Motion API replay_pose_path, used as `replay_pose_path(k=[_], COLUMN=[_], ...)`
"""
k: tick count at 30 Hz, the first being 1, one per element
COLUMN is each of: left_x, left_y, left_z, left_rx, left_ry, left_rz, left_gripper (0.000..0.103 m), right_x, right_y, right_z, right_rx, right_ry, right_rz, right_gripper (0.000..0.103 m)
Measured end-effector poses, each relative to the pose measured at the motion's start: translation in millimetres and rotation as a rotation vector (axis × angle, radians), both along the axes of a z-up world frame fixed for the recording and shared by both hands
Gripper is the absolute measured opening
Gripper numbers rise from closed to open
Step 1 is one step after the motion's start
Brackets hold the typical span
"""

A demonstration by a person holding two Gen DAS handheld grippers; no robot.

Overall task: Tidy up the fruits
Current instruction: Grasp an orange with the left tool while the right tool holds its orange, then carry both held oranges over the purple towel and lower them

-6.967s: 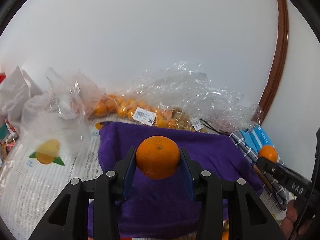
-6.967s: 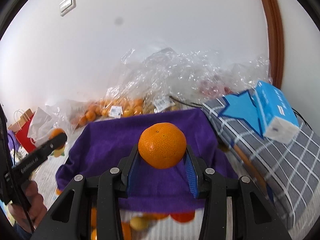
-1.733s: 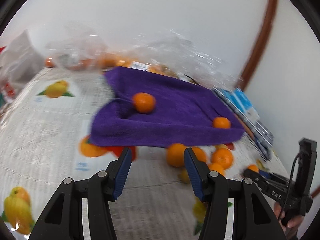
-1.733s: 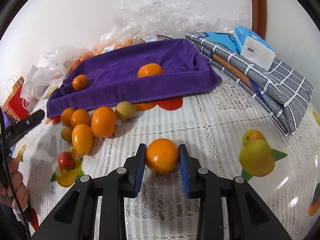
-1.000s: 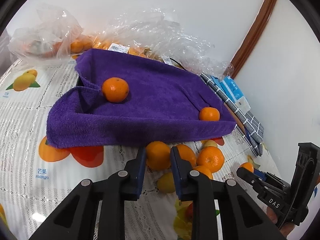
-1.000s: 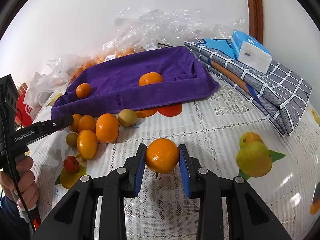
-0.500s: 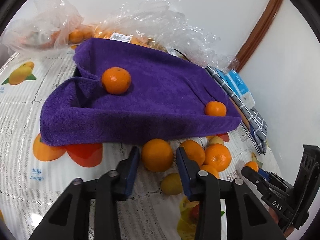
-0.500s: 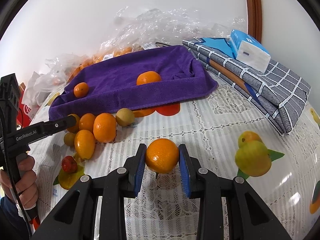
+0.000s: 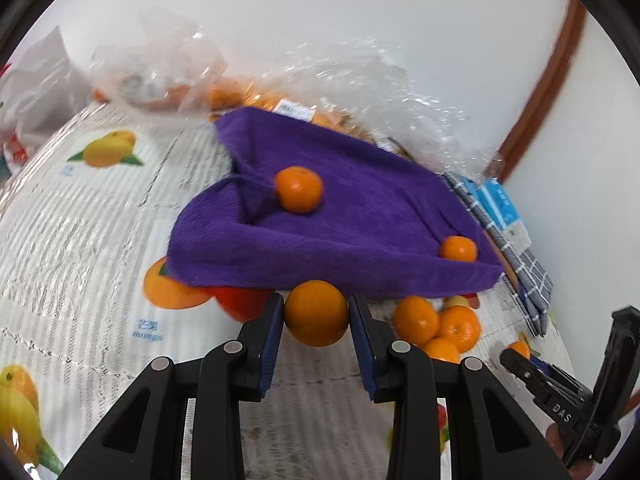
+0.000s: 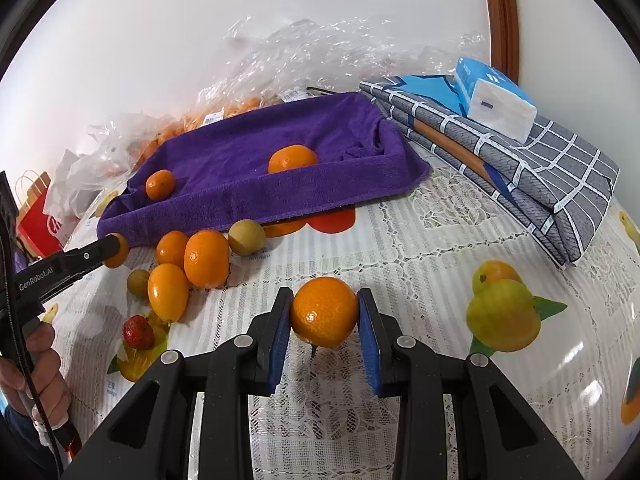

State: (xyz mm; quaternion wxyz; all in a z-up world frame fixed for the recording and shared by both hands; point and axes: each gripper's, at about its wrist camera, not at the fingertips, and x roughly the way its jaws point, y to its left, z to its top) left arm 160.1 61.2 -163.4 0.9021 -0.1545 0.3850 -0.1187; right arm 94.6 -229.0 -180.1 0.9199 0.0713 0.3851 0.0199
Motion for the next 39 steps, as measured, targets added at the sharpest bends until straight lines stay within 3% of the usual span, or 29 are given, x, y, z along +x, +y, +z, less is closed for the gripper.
replay_pose_path(k=[6,9,16,23,35,39], left_x=[10,10,7,6,-15,-22], left_y=[2,1,-15,-8,-3,-3], left_z=[-10,-11,-9,-9,20,36], left_rx=[-0.044,-0.046,0.042,0.006,-0.036,-0.001], left_ry=[0.07,0.069,0.051,0.044,-0.128,-0.182], left_rz=[-0.022,-0.023,-0.046,-0.03,-0.013,0.002], left_gripper=[0.032,0.032,0.032,0.031,0.031,0.031], right_x=[0,0,1,0,-6,-3], right_y=[0,-2,-1,5,-6,0], right_z=[0,1,0,1,5,17], right_rx=[0.009,0.019,0.012,-0.021,0.021,-0.019], right_ry=[-0.001,-0.003,0.004,-0.001,-0.032,-0.027], right_rz=[-0.001,-0.004,-0.004,0.0,-0.006,-0.009], right_gripper=[0.032,0.032,0.032,0.032,0.032,0.032])
